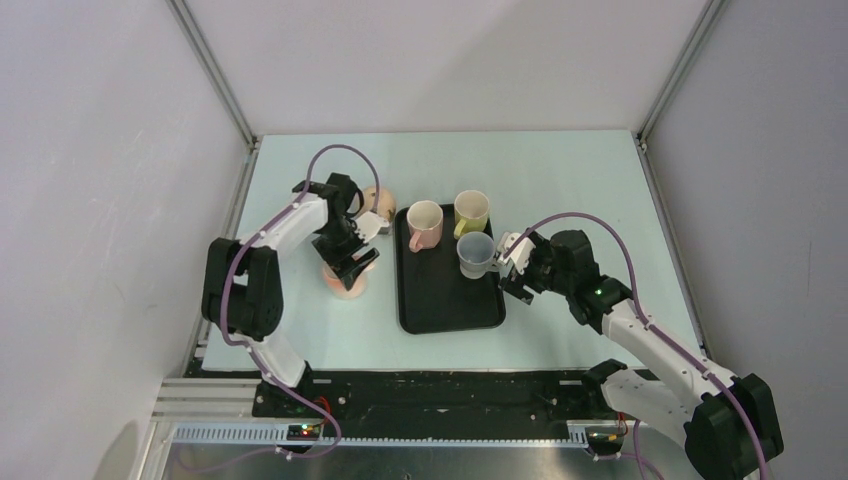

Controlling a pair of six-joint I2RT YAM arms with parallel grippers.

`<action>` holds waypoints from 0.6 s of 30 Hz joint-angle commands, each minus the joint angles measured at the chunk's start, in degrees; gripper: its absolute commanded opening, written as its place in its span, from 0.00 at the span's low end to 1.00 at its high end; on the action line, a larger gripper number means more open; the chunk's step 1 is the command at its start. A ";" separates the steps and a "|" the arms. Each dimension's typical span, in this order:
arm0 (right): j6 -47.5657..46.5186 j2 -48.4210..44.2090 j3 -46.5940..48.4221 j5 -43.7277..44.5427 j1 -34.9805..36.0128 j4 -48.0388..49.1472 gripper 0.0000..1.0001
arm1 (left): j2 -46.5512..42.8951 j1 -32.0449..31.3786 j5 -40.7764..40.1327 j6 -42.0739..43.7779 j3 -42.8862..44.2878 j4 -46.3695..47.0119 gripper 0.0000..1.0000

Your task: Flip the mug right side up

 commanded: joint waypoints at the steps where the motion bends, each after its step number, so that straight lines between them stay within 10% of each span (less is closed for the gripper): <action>1: -0.24 -1.00 0.18 -0.58 -0.09 1.57 0.86 | -6.97 0.26 4.09 0.98 0.84 0.54 0.00; 18: -29.07 -9.61 0.27 7.17 12.23 1.71 0.92 | -14.62 -0.04 27.84 3.55 12.25 -11.05 0.00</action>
